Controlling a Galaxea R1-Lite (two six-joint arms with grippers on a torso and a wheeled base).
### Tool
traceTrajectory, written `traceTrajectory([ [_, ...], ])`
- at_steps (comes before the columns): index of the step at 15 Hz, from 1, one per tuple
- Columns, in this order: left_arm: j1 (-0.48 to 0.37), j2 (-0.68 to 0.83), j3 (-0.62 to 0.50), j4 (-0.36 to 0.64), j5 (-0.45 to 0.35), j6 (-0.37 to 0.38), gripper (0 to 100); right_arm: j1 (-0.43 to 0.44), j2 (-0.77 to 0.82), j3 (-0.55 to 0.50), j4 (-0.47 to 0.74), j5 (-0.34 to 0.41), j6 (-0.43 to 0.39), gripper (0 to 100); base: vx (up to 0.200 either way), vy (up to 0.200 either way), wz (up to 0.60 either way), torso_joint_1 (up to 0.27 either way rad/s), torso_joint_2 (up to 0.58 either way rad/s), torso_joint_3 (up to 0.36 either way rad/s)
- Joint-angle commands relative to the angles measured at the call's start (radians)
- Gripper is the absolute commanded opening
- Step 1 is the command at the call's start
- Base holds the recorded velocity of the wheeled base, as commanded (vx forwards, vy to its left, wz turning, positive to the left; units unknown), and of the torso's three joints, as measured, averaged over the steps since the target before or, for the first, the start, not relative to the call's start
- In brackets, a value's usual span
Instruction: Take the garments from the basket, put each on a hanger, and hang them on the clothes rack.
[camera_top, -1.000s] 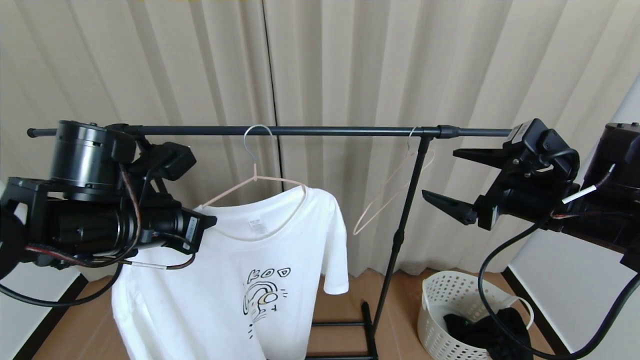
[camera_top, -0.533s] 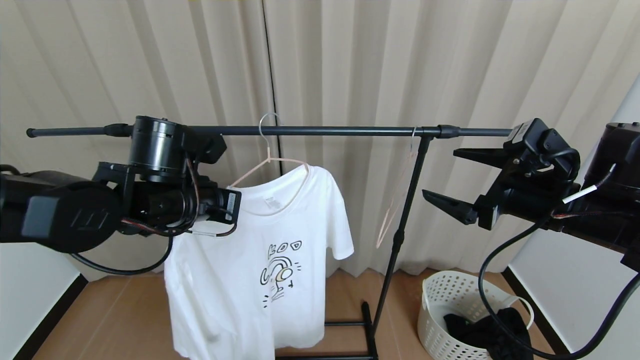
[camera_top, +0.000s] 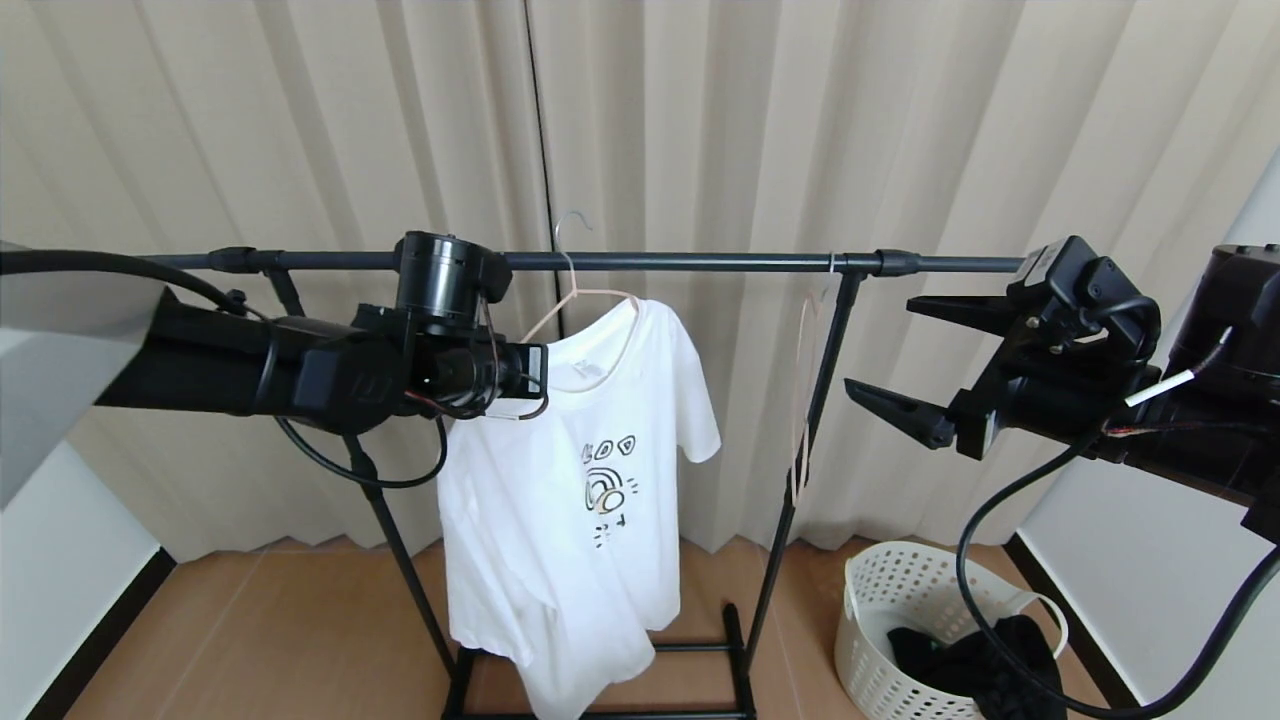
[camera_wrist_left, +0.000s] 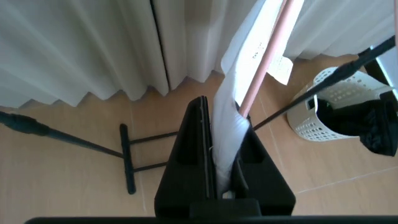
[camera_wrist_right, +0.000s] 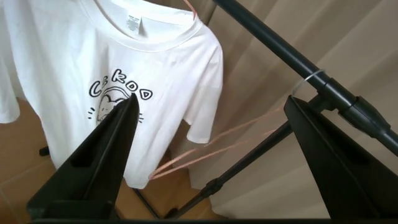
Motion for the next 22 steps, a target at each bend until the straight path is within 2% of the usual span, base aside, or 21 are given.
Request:
traceTrajectory([
  [1, 0.001, 0.087, -0.055, -0.014, 0.007, -0.036, 0, 0.001, 0.003, 0.000, 0.000, 0.001, -0.001, 100, 0.000, 0.000, 0.00, 0.000, 0.00, 0.000],
  [5, 0.004, 0.125, -0.072, -0.071, 0.006, -0.040, 0, 0.001, 0.009, 0.000, 0.000, 0.001, -0.001, 100, 0.000, 0.000, 0.00, 0.000, 0.00, 0.000],
  [22, 0.006, 0.147, -0.065, -0.073, 0.007, -0.040, 0, 0.001, 0.011, 0.002, -0.002, 0.001, -0.001, 100, 0.000, 0.000, 0.00, 0.000, 0.00, 0.000],
])
